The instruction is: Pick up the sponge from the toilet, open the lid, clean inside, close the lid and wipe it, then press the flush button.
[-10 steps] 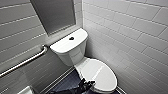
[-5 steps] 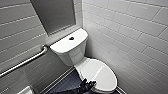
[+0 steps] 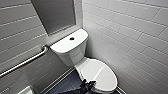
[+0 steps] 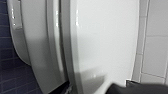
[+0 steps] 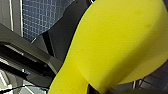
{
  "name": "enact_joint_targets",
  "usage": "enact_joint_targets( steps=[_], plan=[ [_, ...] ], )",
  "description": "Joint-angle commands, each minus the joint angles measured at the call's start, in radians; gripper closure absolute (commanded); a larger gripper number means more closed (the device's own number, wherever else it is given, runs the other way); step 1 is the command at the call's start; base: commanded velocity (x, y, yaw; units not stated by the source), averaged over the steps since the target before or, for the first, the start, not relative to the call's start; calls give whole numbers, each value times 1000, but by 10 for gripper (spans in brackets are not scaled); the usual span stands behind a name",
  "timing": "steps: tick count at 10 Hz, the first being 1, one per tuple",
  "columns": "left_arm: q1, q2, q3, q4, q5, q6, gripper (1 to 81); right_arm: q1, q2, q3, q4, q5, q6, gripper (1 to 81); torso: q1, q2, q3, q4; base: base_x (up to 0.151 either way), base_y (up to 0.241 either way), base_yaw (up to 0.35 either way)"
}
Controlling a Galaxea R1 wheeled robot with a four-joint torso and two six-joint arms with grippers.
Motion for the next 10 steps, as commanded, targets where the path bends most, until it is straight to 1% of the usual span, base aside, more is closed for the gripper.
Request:
enact_joint_targets(
  steps=[1,5,10],
  plan=[
    [-12,29,-8,7,136,-3,10,-13,-33,16,-15,-40,-1,811,0,0,0,0,0,0,0],
    [19,22,-12,27,135,-3,10,-8,-32,18,-14,-38,0,811,0,0,0,0,0,0,0],
    [16,42,-3,73,127,-5,10,-2,-23,12,-7,-38,2,811,0,0,1,0,0,0,0]
  ],
)
